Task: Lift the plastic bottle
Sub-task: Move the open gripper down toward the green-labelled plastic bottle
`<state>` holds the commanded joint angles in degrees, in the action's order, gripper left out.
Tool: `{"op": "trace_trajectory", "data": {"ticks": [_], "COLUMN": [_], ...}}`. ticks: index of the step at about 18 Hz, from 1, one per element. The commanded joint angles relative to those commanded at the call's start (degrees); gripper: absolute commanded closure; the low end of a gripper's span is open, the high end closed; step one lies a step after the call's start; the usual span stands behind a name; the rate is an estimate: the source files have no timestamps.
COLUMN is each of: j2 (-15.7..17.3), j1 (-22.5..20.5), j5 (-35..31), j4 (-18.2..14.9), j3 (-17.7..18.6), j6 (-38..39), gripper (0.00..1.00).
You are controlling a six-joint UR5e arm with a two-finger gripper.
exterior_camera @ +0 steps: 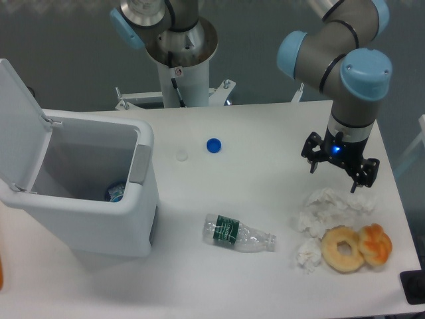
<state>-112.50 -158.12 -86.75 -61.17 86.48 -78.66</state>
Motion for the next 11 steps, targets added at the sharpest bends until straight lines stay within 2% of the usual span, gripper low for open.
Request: {"op": "trace_trajectory", "data": {"ticks": [6, 8, 11], "j2": [-0.4, -1.6, -1.8], "j1": [1.8, 2.6, 3.0], "j5": [0.2, 0.4, 1.7], "j4": [0.6, 2.8, 8.4], "j3": [0.3, 1.0, 4.8], "j6": [0.6, 0.4, 0.5], "gripper": [0.00, 0.00, 0.00]}}
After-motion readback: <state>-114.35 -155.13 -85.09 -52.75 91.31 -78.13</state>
